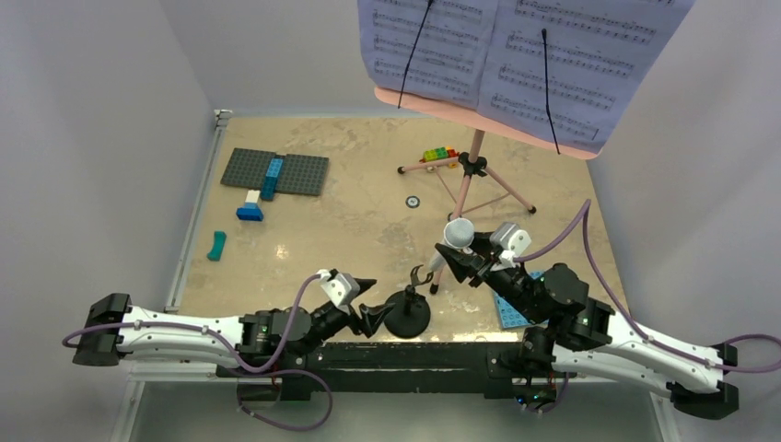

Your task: Pack up the instrument practice props

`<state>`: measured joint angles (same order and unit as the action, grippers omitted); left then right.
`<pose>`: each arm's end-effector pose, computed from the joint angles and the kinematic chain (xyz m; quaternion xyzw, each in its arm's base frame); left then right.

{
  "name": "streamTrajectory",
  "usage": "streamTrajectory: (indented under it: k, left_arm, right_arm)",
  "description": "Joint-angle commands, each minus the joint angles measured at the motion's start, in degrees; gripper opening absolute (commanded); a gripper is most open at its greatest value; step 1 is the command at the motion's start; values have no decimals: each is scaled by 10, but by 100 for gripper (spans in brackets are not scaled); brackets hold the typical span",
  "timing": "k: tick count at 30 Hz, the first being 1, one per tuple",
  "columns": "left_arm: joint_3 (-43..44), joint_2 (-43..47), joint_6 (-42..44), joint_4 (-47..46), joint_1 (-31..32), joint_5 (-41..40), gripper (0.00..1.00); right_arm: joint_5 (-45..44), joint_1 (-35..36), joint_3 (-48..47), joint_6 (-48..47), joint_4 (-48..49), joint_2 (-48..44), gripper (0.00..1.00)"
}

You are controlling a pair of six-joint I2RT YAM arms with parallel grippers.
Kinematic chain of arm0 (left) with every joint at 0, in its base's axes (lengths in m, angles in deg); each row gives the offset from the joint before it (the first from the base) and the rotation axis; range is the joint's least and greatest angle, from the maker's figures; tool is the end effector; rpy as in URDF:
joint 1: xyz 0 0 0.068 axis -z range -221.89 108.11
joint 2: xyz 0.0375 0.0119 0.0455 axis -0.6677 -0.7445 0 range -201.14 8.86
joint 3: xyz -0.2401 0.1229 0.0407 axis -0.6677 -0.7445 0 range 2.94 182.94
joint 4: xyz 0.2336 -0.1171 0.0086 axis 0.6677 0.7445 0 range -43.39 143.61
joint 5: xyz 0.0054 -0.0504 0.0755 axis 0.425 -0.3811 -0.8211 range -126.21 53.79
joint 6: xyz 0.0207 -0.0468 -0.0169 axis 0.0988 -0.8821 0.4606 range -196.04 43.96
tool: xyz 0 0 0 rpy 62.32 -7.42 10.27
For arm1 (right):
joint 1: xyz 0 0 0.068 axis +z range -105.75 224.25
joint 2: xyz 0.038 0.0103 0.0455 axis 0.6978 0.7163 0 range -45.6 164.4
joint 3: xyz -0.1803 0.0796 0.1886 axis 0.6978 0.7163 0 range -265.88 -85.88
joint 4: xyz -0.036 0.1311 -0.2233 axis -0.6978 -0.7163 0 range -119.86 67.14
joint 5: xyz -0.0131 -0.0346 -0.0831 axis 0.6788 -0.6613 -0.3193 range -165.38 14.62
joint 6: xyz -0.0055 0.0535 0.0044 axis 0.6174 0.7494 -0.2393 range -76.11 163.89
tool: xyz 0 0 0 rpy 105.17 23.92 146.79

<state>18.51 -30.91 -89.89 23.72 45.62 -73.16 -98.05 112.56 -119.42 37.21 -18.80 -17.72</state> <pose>0.0286 -0.1665 0.2343 0.2293 0.6757 -0.3692 0.5954 0.0608 0.1156 0.3389 -0.2655 0.5930 0.2752 0.7086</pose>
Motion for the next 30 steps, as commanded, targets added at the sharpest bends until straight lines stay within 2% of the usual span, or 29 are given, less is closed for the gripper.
streamTrajectory:
  k: [1,4,8,18,23,30]
  left_arm:
    - [-39,6,-24,-1,2,60,68]
    - [-68,-8,-48,-13,2,82,67]
    - [-96,-58,-41,-101,2,101,67]
    - [-79,-233,62,-337,-11,117,69]
    - [-60,-297,64,-391,-31,138,67]
    - [-52,-338,65,-431,-65,160,63]
  right_arm:
    - [19,-1,-51,41,-62,-24,0]
    - [27,-1,-61,53,-98,-42,0]
    - [30,-1,-63,62,-117,-65,0]
    - [26,-1,-71,88,-168,-83,0]
    - [23,-1,-72,93,-178,-93,0]
    - [22,-1,-70,100,-184,-98,0]
